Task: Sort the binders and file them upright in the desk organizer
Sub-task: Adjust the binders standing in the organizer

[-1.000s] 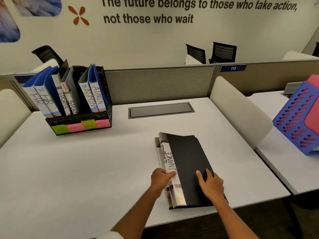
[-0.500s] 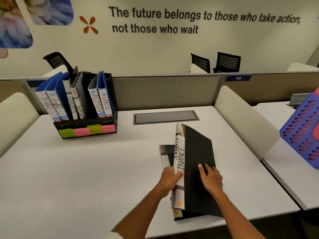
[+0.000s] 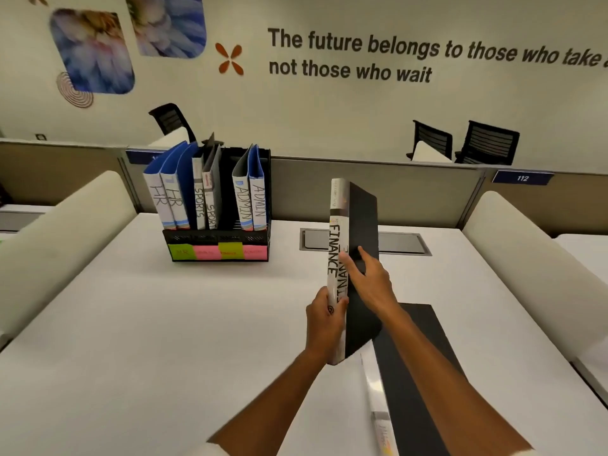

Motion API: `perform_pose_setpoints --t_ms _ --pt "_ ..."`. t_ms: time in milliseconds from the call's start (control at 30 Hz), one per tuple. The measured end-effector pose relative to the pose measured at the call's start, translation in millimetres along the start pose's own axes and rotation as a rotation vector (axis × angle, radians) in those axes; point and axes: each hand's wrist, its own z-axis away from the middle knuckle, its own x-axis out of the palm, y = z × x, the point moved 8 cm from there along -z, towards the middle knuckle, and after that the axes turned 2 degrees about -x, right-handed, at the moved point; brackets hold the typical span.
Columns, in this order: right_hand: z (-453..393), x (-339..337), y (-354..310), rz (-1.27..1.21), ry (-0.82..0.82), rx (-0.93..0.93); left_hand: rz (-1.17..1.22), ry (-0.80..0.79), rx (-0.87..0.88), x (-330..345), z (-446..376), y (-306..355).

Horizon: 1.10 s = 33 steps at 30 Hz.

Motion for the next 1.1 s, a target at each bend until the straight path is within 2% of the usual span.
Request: perform_pose_setpoints --t_ms 200,433,700,933,1100 --pt "-14.6 59.2 -93.8 -0.038 -0.077 -0.183 0.028 0.222 0.165 -70.5 -15.8 2.9" --pt "-29.7 112.5 -148.7 0.114 0.032 -0.33 -0.156 0.278 0.202 -128.2 -40.6 -12.4" --pt "-46.2 140.1 -176.7 0.161 0.116 -0.332 -0.176 0.191 0.407 -155.9 -59.5 -3.3" --pt "-34.0 114.0 -199.4 0.094 0.425 -0.297 -0.173 0.037 0.534 -171.1 -91.5 19.9" --pt "-22.5 86.8 -233.8 0.055 0.575 -0.377 -0.114 -0.062 0.633 -183.7 -112.1 54.1"
